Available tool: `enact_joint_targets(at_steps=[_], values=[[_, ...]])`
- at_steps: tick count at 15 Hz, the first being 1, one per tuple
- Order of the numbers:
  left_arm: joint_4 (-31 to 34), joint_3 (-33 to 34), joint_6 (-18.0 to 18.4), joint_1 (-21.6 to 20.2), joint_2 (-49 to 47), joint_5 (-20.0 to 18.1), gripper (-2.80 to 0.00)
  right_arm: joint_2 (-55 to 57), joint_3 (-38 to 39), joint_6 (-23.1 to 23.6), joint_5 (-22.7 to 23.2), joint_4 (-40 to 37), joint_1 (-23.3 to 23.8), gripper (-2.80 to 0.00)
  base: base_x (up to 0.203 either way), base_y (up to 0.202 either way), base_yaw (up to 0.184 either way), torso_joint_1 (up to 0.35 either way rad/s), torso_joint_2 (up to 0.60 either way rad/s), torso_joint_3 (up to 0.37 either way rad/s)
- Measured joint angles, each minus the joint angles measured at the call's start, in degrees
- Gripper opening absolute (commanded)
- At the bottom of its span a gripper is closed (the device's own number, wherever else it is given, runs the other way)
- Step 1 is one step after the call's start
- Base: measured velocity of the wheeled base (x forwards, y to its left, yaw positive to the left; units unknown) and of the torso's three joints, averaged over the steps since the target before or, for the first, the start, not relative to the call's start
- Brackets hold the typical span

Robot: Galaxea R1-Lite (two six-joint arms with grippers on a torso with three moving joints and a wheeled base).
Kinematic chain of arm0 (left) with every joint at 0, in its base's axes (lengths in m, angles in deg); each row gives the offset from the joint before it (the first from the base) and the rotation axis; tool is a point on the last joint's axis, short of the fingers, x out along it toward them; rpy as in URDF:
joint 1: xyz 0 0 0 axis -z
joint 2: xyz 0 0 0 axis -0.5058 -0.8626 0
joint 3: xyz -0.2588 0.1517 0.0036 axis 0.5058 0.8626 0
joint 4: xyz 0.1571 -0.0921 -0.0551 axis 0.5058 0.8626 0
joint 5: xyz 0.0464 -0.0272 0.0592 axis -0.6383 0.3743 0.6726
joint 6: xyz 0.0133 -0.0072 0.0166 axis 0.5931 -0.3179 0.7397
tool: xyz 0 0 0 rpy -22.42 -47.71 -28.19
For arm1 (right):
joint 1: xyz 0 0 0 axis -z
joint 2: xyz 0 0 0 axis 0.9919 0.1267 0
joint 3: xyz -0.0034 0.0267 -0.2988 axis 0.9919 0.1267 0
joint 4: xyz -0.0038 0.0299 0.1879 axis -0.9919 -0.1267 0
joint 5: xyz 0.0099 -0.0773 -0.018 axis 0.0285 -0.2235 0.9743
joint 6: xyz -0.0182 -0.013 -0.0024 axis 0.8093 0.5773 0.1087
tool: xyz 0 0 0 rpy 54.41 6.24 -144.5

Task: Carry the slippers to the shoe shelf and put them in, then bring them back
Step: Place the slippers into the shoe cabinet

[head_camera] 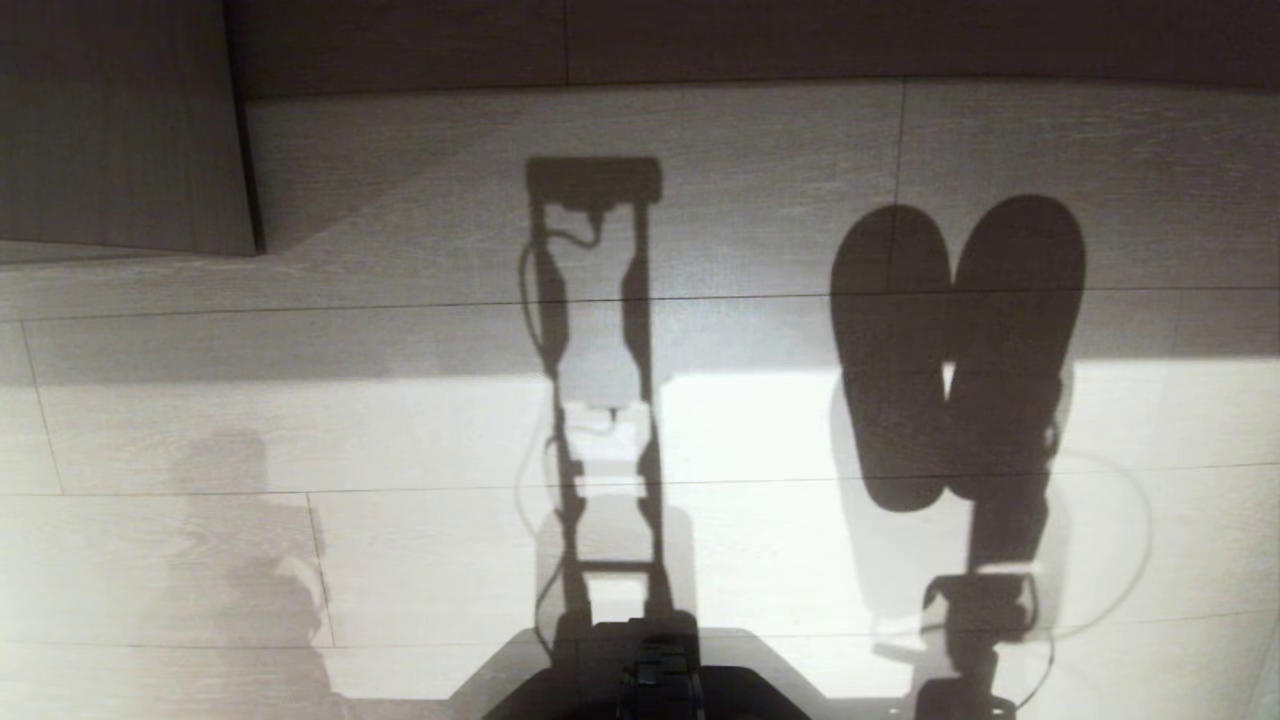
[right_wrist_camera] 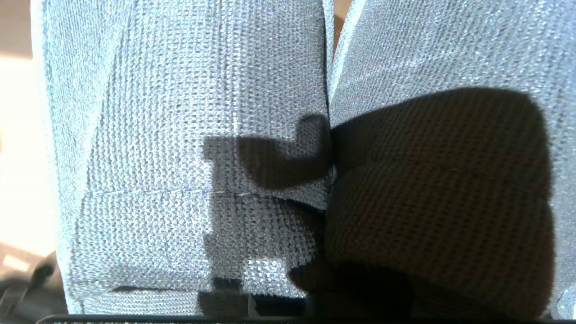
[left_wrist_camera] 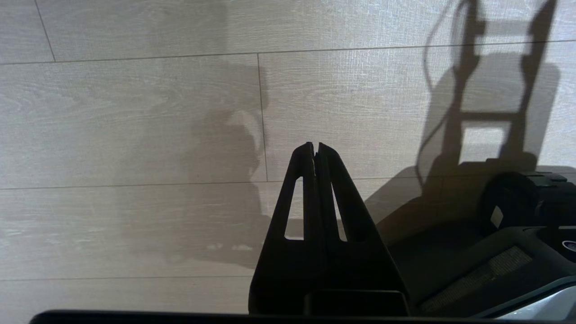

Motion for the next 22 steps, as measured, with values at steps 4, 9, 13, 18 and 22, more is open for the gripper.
enact_joint_targets(at_steps=[4,9,13,18,22], values=[[0.0,0.0,0.0,0.02,0.0,-0.02,-2.8,-10.43,9.1,-0.13,2.68,-2.67,1.82,-2.8,0.0,0.0,0.0,0.0,0.0,0.0],[0.0,0.0,-0.02,0.02,0.0,0.0,-2.8,-17.18,19.08,-0.17,0.23,-4.31,2.17,-2.8,0.0,0.0,0.0,0.0,0.0,0.0],[0.0,0.0,0.0,0.02,0.0,0.0,-2.8,-18.58,20.46,0.2,-8.83,-7.2,2.2,-2.8,0.0,0.0,0.0,0.0,0.0,0.0],[0.0,0.0,-0.11,0.0,0.0,0.0,-2.8,-18.85,21.2,0.57,-10.11,-11.09,2.2,-2.8,0.0,0.0,0.0,0.0,0.0,0.0],[0.0,0.0,-0.14,0.0,0.0,0.0,-2.8,-18.85,21.22,0.41,-10.09,-11.13,2.2,-2.8,0.0,0.0,0.0,0.001,0.0,0.081]])
